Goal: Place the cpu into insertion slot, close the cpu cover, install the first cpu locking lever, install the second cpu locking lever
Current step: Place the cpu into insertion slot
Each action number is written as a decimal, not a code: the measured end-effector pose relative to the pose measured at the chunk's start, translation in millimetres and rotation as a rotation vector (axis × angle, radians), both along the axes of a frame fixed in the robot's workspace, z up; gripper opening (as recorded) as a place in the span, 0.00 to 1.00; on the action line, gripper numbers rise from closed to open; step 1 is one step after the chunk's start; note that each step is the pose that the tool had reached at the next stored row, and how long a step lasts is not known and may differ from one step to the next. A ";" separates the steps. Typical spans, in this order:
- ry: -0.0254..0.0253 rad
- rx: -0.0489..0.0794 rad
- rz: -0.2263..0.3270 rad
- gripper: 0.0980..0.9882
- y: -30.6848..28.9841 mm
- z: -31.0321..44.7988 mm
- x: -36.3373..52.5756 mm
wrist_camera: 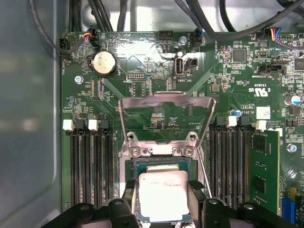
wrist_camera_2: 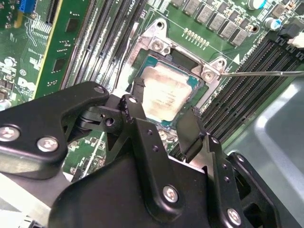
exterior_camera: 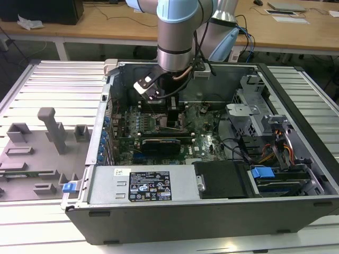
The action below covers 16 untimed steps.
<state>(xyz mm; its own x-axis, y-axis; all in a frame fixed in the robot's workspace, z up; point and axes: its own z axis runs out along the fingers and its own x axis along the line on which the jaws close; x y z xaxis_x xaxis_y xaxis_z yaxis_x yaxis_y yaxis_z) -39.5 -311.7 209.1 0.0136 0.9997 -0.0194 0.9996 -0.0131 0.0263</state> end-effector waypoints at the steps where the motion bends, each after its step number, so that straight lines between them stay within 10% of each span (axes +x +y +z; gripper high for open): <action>1: -0.0001 0.000 0.002 0.50 -0.8 -0.3 0.0; 16: -0.0001 0.000 0.003 0.50 -2.9 -4.8 0.0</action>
